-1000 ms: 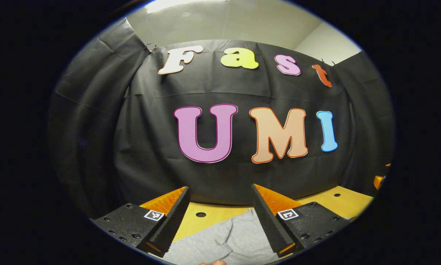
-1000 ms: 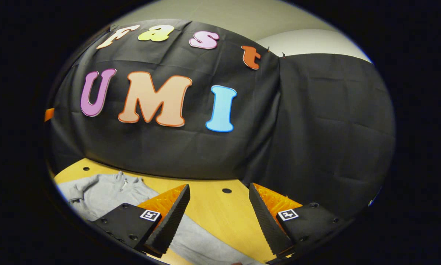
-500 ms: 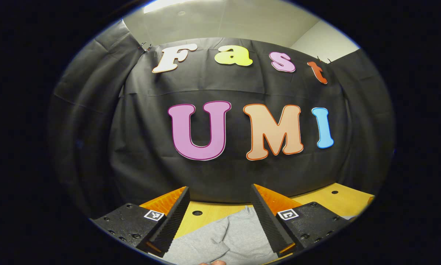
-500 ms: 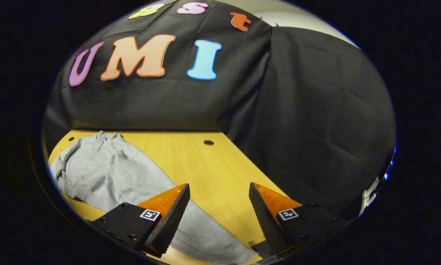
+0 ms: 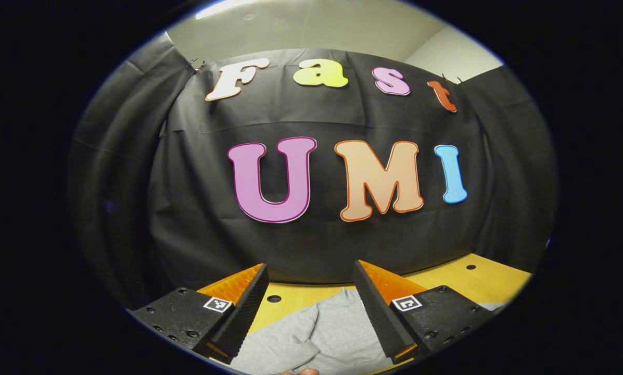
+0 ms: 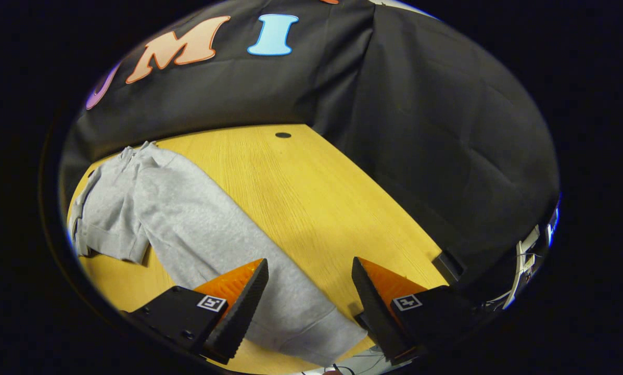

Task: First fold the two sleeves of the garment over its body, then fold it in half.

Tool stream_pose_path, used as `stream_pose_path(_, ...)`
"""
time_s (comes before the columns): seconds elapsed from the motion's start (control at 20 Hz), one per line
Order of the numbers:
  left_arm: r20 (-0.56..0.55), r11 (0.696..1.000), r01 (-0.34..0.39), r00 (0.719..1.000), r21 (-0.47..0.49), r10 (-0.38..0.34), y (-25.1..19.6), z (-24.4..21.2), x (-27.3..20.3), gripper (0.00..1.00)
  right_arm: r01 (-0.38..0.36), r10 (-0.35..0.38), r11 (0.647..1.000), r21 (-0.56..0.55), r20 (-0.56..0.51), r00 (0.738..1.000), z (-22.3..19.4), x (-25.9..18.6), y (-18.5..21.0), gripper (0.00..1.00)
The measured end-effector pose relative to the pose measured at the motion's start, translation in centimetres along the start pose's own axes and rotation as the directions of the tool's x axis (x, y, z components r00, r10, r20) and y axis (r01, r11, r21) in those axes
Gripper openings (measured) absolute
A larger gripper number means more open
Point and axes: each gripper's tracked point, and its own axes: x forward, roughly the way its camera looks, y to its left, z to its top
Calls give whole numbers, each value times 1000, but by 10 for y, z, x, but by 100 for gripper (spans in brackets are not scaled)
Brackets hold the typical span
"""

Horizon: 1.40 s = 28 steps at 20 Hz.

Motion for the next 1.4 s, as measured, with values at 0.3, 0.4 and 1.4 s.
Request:
stream_pose_path(0.3,-15,1000,15,1000,-2,-15,-6,-6,1,94,-13,11,1000,-15,-108,994,-38,6,-1,100)
stream_pose_path(0.4,-22,1000,12,1000,-5,-12,-5,-10,3,94,-23,21,1000,-19,-121,992,-43,6,1,100)
stream_pose_path(1.4,-73,999,-48,996,13,49,-58,-24,-3,94,-293,292,956,18,-155,944,-45,8,42,4)
